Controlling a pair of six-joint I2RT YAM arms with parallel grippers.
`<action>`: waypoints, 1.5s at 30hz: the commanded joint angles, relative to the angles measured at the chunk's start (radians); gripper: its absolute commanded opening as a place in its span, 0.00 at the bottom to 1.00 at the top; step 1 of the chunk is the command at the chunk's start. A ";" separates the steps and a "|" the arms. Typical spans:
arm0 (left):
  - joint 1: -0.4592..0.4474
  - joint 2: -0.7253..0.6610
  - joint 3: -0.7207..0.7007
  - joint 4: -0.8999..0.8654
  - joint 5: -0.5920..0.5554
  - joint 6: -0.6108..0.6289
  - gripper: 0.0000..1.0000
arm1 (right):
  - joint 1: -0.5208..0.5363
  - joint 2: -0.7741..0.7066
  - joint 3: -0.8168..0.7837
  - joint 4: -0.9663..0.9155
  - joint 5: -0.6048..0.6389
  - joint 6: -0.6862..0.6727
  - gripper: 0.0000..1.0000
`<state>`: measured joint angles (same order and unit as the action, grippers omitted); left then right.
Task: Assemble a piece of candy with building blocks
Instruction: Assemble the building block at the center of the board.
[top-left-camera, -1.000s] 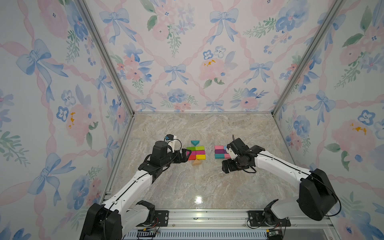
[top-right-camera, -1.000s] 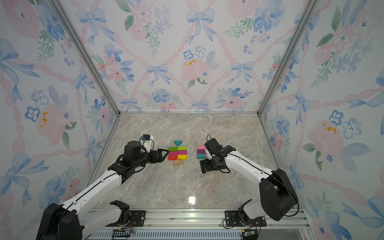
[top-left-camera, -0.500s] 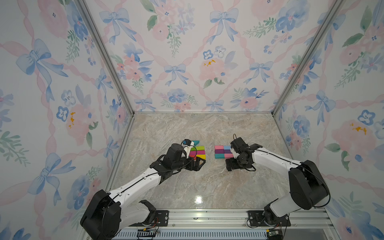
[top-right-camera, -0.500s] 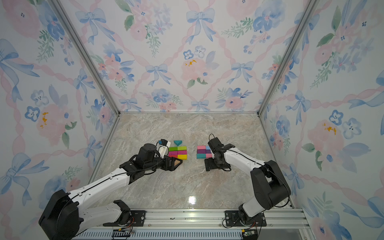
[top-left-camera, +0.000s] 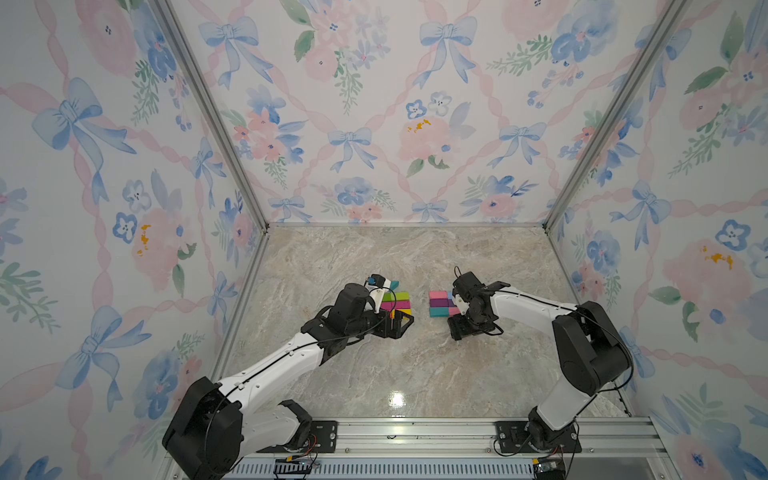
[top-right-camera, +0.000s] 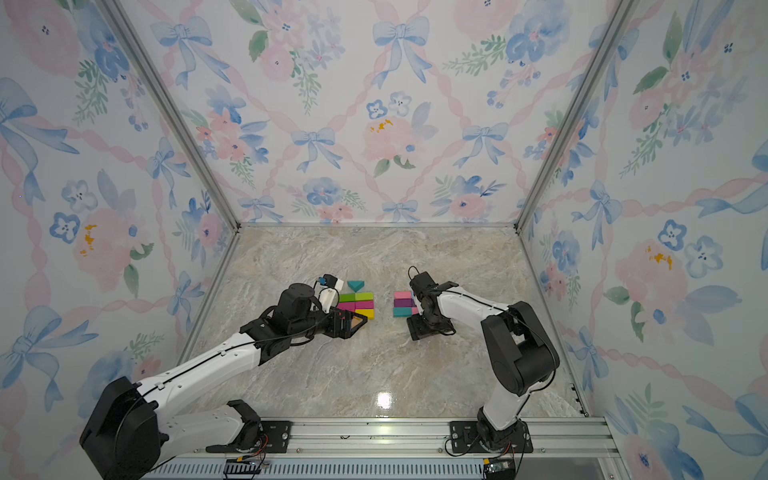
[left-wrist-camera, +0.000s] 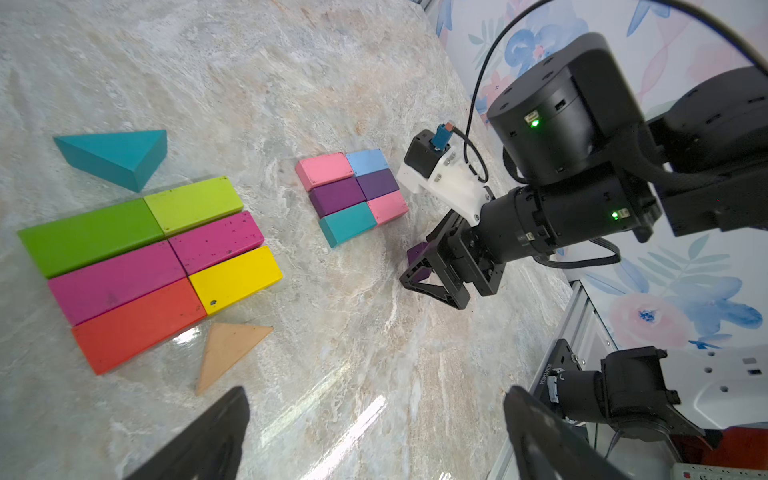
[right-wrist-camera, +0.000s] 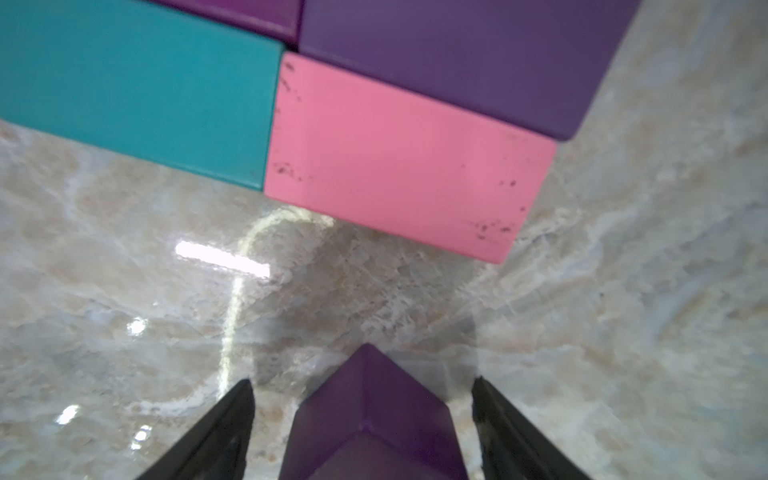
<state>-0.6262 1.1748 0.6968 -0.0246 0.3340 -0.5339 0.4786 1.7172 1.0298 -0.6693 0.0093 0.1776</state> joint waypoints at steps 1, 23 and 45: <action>-0.005 0.011 0.026 -0.007 0.000 0.018 0.98 | -0.004 0.006 0.016 -0.028 0.012 -0.019 0.79; 0.042 -0.011 0.011 -0.006 0.002 0.017 0.98 | 0.077 0.028 0.035 -0.069 0.066 0.013 0.57; 0.169 -0.083 -0.045 -0.009 0.077 0.032 0.98 | 0.112 0.130 0.105 0.000 0.044 0.166 0.52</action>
<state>-0.4713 1.1114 0.6556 -0.0246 0.3794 -0.5301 0.5827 1.8034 1.1347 -0.6960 0.0570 0.3042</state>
